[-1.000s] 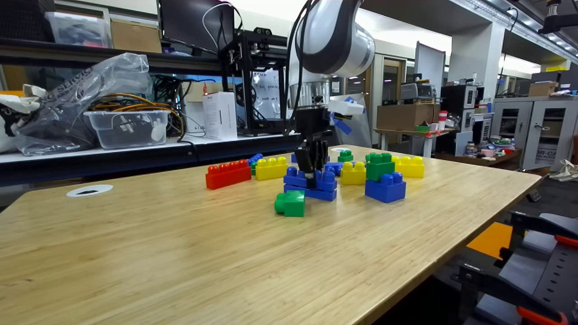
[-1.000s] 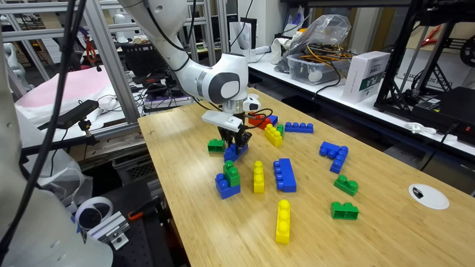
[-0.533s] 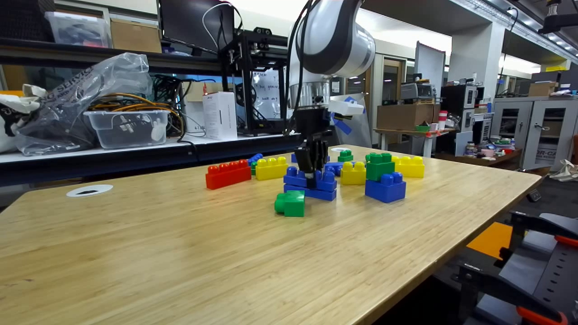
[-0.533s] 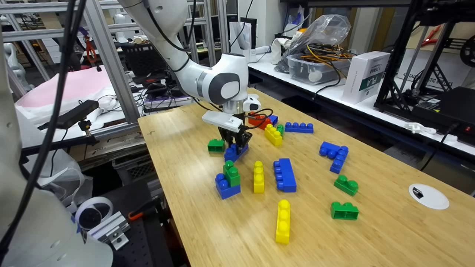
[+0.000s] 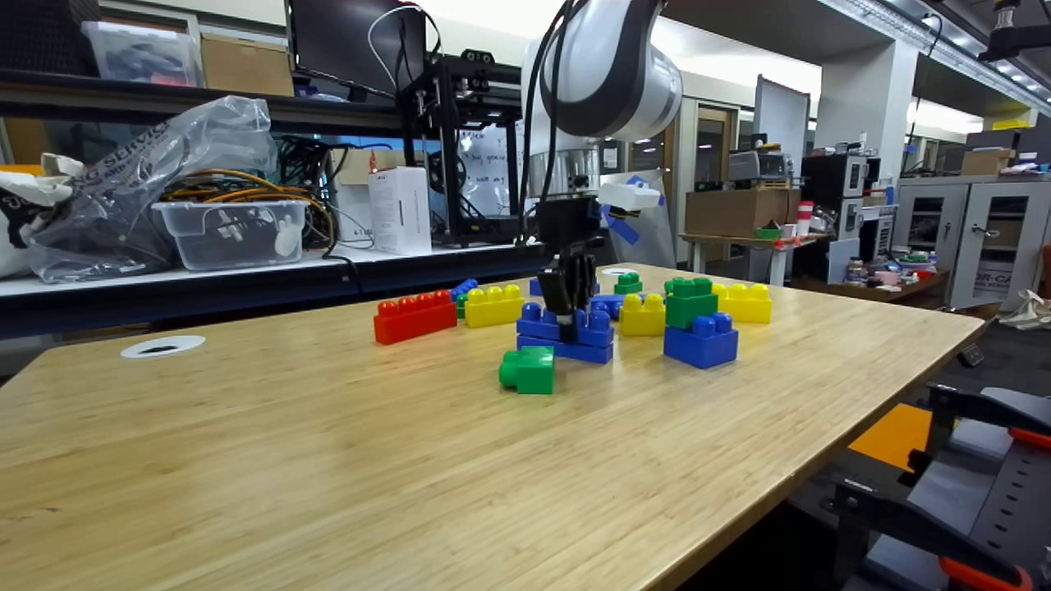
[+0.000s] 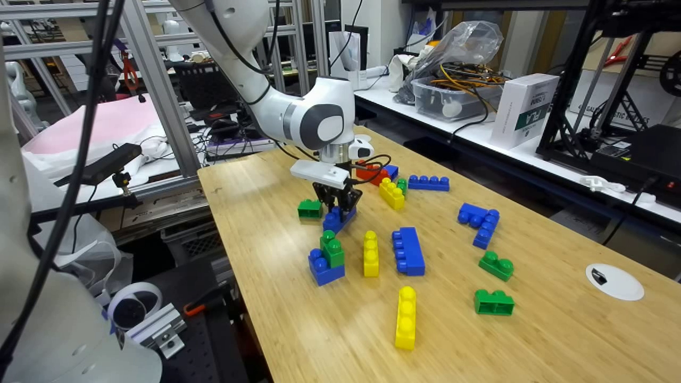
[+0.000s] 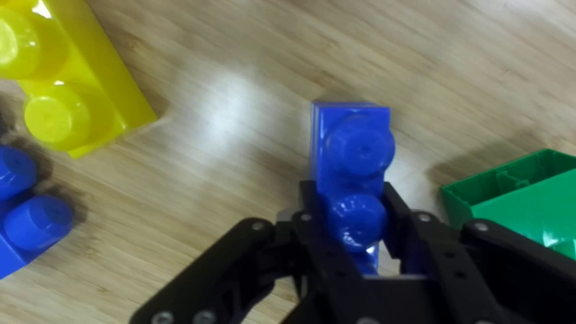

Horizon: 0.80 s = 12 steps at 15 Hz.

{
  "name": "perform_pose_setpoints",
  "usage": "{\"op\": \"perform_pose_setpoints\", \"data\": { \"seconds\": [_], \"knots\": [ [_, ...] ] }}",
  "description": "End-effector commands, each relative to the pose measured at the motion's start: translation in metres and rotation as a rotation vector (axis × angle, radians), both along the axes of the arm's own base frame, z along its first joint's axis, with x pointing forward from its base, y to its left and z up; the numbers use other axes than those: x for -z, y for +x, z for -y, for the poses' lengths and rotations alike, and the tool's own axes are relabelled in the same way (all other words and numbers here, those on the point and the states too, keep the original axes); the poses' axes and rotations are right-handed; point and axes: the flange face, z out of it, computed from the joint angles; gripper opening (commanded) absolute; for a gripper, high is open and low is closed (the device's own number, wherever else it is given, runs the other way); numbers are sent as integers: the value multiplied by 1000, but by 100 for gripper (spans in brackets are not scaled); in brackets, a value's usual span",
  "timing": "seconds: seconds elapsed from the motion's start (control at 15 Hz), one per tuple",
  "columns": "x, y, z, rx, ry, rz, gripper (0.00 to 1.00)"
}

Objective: Stack two blue building blocks together

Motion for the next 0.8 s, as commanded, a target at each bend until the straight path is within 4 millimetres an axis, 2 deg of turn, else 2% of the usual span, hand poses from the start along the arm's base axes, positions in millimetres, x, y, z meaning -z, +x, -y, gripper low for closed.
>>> {"op": "perform_pose_setpoints", "data": {
  "seconds": [0.0, 0.07, 0.4, 0.47, 0.73],
  "knots": [
    [5, -2, 1, -38, -25, 9, 60],
    [3, -2, 1, -42, -24, 10, 61],
    [-6, -3, -1, -71, -40, 25, 95],
    [-10, -3, -2, -77, -43, 32, 99],
    [-25, -3, -7, -97, -44, 57, 100]
  ]
}}
